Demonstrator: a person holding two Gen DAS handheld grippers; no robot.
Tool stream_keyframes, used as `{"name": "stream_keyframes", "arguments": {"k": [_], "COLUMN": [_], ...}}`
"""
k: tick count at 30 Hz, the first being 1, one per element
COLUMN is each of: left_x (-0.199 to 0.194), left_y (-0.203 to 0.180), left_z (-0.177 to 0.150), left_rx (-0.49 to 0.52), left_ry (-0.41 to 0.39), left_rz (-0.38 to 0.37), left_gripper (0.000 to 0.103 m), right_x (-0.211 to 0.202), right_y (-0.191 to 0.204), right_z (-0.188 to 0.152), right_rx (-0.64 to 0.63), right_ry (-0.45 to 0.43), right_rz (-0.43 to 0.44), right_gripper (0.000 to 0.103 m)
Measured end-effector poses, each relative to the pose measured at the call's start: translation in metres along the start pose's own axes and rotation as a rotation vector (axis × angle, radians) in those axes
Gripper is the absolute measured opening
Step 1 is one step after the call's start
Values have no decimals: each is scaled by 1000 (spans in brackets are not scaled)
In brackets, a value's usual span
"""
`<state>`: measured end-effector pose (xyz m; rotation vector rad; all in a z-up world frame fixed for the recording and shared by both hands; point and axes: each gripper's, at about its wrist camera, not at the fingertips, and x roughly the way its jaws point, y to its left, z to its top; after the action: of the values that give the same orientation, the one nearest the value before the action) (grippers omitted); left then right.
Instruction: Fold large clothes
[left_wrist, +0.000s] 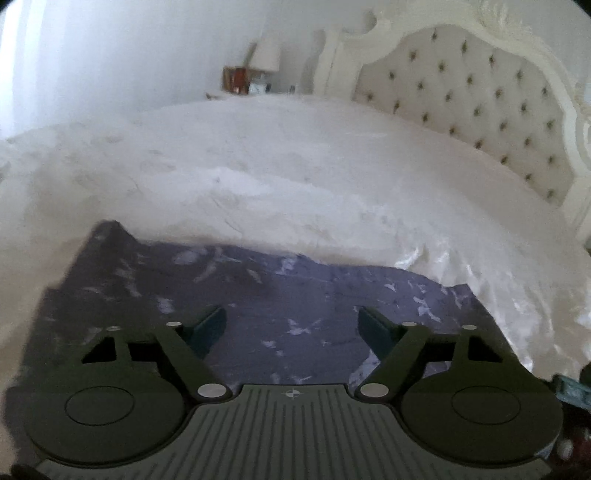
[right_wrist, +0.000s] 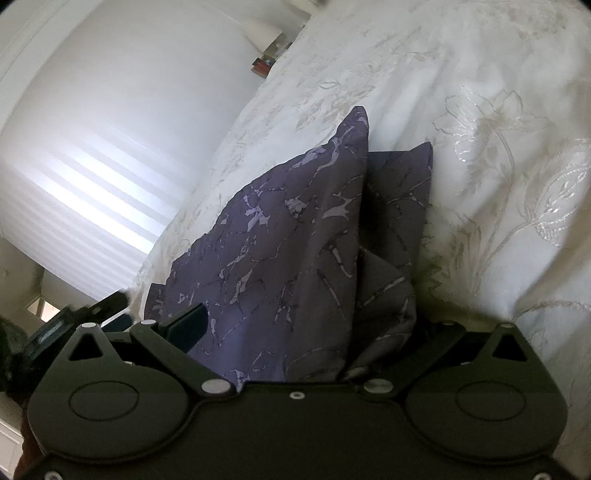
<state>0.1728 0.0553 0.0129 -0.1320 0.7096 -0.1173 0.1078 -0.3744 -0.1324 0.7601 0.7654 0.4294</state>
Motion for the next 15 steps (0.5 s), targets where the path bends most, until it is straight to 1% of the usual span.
{"name": "stream_keyframes", "arguments": {"k": [3,9,12,15], "left_x": [18,47,56,63], "left_y": [-6,-14,-16,-22], "left_z": [1,0,-3,-7], "left_rx": [5,3,22,69], "left_ry": [35,95,124,140], "left_rz": [26,73,89,114], "left_gripper": [65,53,52,52], "right_x": [0,3,4,4], "right_y": [0,2,4,3], "right_z": [0,1,1,1], "right_rx": [-1,-2,-2,-2], "right_ry": [1,7,8,8], "right_rz": [-1,-7,-9,-9], "right_gripper": [103,103,103,103]}}
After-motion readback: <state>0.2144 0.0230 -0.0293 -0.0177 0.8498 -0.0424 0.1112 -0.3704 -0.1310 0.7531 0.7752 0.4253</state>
